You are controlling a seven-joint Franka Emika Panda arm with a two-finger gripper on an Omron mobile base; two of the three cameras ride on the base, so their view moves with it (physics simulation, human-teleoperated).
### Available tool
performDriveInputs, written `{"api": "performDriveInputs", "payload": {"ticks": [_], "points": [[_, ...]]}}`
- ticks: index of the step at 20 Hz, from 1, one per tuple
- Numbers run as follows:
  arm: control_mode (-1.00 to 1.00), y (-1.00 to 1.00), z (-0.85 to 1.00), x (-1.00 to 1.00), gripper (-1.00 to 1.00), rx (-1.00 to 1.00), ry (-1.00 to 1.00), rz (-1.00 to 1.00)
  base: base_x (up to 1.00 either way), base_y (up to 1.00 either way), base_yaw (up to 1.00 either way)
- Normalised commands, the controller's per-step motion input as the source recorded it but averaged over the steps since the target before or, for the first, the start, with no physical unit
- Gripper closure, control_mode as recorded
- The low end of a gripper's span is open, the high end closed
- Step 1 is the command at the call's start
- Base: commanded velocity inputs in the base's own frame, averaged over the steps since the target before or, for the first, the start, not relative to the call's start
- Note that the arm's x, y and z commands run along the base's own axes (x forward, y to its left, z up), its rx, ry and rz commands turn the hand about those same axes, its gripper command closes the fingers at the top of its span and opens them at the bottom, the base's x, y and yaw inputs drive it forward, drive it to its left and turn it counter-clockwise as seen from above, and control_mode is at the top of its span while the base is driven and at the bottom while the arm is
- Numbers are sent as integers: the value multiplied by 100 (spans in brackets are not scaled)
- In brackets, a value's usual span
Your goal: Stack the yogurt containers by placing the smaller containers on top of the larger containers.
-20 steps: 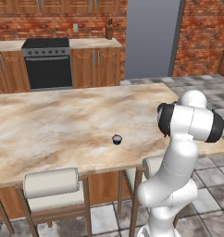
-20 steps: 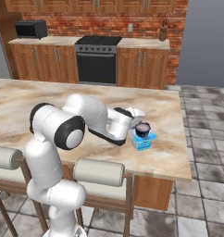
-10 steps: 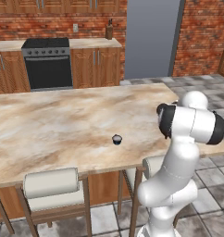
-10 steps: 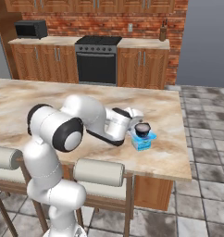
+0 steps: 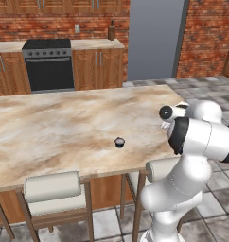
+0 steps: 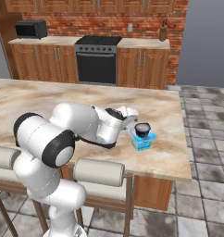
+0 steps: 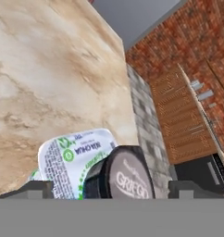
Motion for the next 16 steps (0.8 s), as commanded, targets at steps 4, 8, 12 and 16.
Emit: {"api": "performDriveInputs", "payload": {"ticks": [4, 8, 12, 16], "points": [[-100, 26, 40, -25, -100, 2, 5, -3, 0, 0, 0], [-100, 27, 40, -26, -100, 3, 10, -3, 0, 0, 0], [-100, 26, 40, -26, -100, 5, 13, -3, 0, 0, 0], [-100, 25, 43, -26, -100, 8, 15, -2, 0, 0, 0]]}}
